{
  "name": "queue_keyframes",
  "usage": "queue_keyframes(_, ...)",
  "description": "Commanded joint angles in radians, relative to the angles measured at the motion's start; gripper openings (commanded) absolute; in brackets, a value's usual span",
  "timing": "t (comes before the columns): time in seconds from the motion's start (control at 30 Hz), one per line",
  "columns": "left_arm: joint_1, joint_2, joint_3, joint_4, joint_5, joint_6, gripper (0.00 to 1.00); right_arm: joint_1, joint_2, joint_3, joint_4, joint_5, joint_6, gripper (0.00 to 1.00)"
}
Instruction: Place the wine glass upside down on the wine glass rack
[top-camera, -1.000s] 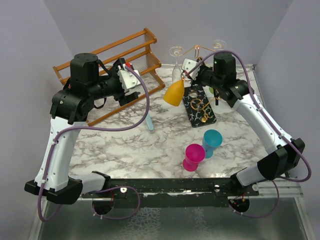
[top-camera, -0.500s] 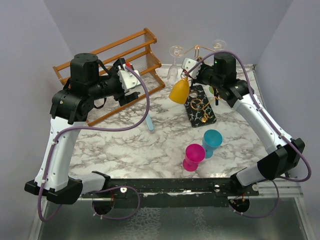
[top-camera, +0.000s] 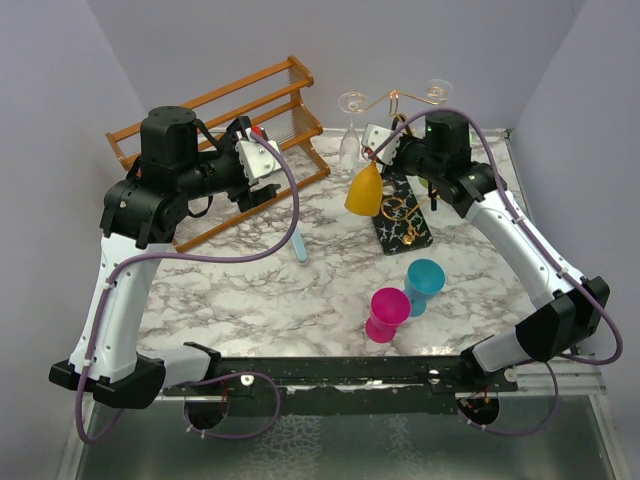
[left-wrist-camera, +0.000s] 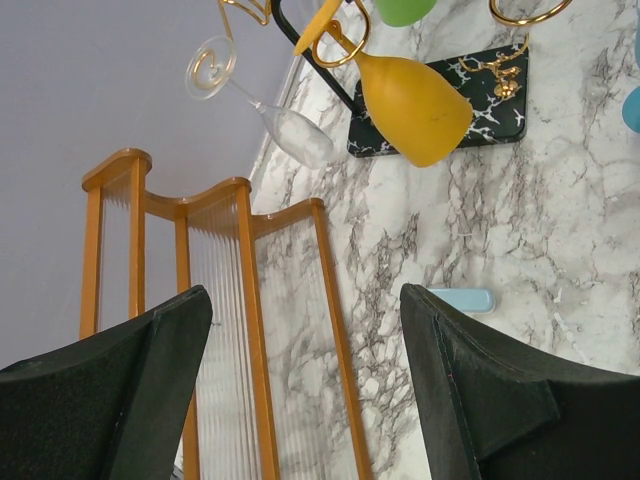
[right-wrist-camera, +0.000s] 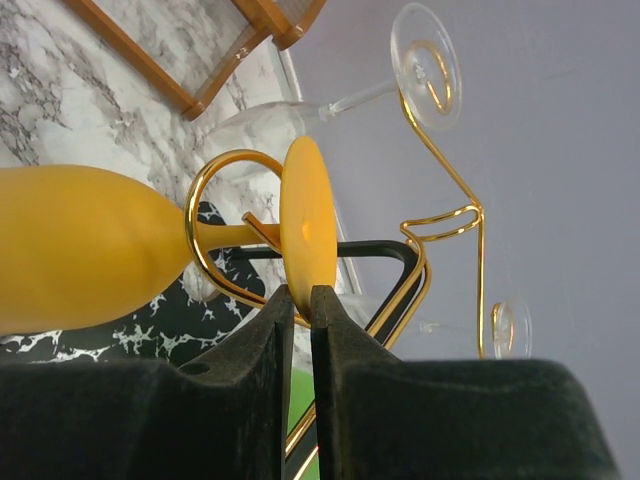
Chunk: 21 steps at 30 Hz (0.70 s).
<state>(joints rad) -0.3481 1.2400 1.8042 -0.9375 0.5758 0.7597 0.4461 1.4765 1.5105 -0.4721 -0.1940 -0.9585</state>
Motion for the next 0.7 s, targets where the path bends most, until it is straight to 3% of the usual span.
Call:
queue_keyframes(0.0, 0.005, -0.003, 0.002, -0.009, 0.039, 0.014, 0.79, 0.006, -0.042, -0.022, -0.025, -0.007, -0.016, 0.14)
queue_keyframes(0.67, 0.005, 0.004, -0.036, 0.015, 0.058, -0.005, 0.79, 0.006, -0.098, -0.080, -0.037, 0.034, -0.014, 0.27)
